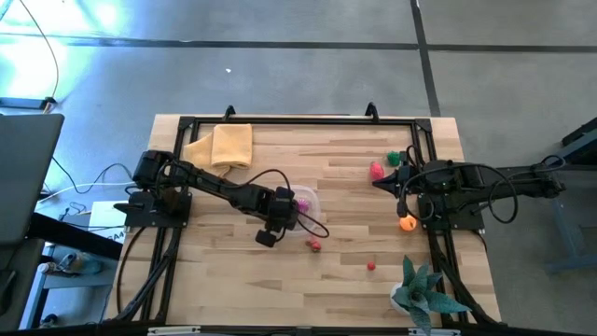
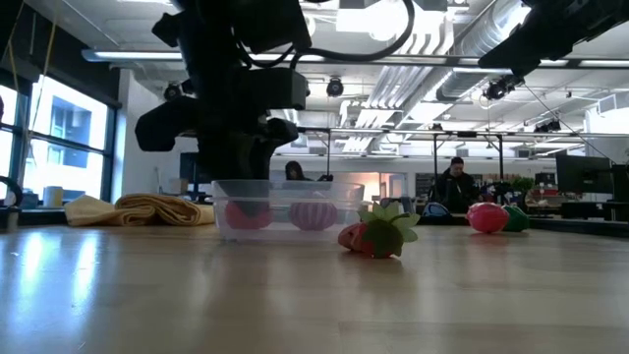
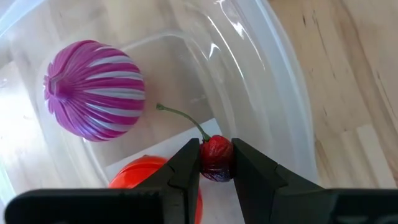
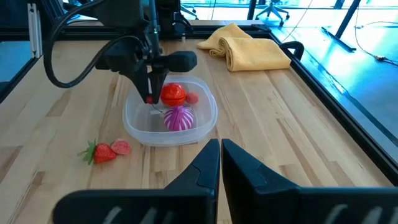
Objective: Pick and placing Produce into tupperware
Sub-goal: Put the left cherry into the transparent bin, then put the strawberry into the transparent bin
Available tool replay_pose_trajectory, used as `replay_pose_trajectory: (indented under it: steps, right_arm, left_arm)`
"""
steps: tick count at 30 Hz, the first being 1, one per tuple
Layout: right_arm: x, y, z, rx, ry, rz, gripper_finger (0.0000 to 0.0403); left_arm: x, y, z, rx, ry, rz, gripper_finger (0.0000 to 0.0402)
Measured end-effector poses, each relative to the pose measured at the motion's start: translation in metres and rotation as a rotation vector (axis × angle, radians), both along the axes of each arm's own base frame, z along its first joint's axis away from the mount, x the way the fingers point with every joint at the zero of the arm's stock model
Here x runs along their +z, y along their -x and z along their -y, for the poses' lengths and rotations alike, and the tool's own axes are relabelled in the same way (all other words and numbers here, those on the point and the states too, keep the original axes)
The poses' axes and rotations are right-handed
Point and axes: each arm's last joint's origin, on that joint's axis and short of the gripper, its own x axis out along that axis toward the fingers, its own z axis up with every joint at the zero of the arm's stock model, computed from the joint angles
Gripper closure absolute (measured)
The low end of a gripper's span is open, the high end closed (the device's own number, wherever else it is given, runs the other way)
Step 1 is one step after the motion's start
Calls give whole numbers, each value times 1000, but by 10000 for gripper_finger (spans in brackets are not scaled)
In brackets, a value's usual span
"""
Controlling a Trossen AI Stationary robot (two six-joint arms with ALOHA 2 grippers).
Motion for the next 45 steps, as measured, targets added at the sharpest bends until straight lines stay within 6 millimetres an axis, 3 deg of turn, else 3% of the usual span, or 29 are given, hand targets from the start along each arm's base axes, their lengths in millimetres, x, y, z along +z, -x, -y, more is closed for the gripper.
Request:
replay_pose_trajectory:
  steps: [7,16,21,33,40,45]
  right_arm:
    - [0,0,0,0,0,0,394]
    - [0,0,0,0,0,0,394]
    - [0,0,0,0,0,0,394]
    - [0,0,0,0,0,0,394]
    - [0,0,0,0,0,0,394]
    - [0,0,0,0,0,0,394]
  left_arm:
    - [0,0,0,0,1,-2,321]
    - [-1,2,0,-2,-4,-23,266]
    - [1,1,0,-11,-26,-25,255]
    - [61,-24,-2,-158,-184,13,254]
    - [76,-30,19,-367,-227,60,254]
    - [61,-37,40,-494,-244,50,254]
